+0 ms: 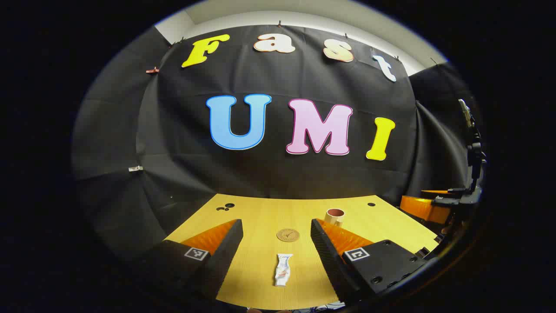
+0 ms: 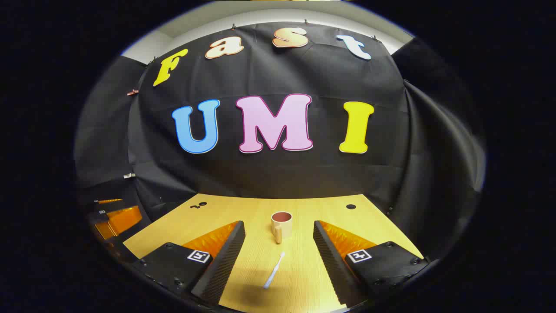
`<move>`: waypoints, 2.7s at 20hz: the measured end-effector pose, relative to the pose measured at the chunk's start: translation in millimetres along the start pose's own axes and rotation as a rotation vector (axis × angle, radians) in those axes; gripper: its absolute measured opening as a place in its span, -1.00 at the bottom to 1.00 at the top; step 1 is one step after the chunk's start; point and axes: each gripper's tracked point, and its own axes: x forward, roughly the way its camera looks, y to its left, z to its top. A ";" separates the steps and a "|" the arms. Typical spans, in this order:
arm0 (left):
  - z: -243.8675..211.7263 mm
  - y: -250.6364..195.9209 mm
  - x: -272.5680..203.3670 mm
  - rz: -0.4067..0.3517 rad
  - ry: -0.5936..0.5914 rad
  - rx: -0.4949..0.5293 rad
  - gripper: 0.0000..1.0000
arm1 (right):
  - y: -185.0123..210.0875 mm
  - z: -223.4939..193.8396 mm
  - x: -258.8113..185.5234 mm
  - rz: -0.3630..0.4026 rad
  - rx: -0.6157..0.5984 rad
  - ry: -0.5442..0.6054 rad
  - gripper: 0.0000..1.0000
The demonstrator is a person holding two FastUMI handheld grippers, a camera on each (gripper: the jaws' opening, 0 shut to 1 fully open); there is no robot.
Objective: Put the toothbrush and toothpaste on the desktop into the cup, then pick up the cup and place it on the coaster on the desktop.
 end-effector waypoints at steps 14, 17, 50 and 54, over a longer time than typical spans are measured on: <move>-11.3 -13.3 37.0 -0.017 0.059 0.028 0.96 | -14.8 -19.9 37.3 -0.008 0.025 0.073 0.94; -13.3 -12.1 38.9 -0.009 0.068 0.026 0.96 | -17.5 -21.2 40.1 -0.006 0.023 0.077 0.94; -263.4 -14.3 172.4 0.009 0.850 0.029 0.87 | -58.9 -101.5 102.1 0.149 0.033 0.322 0.96; -273.0 -13.1 172.9 -0.008 0.934 0.047 0.75 | -48.5 -114.7 99.6 0.193 0.055 0.351 0.95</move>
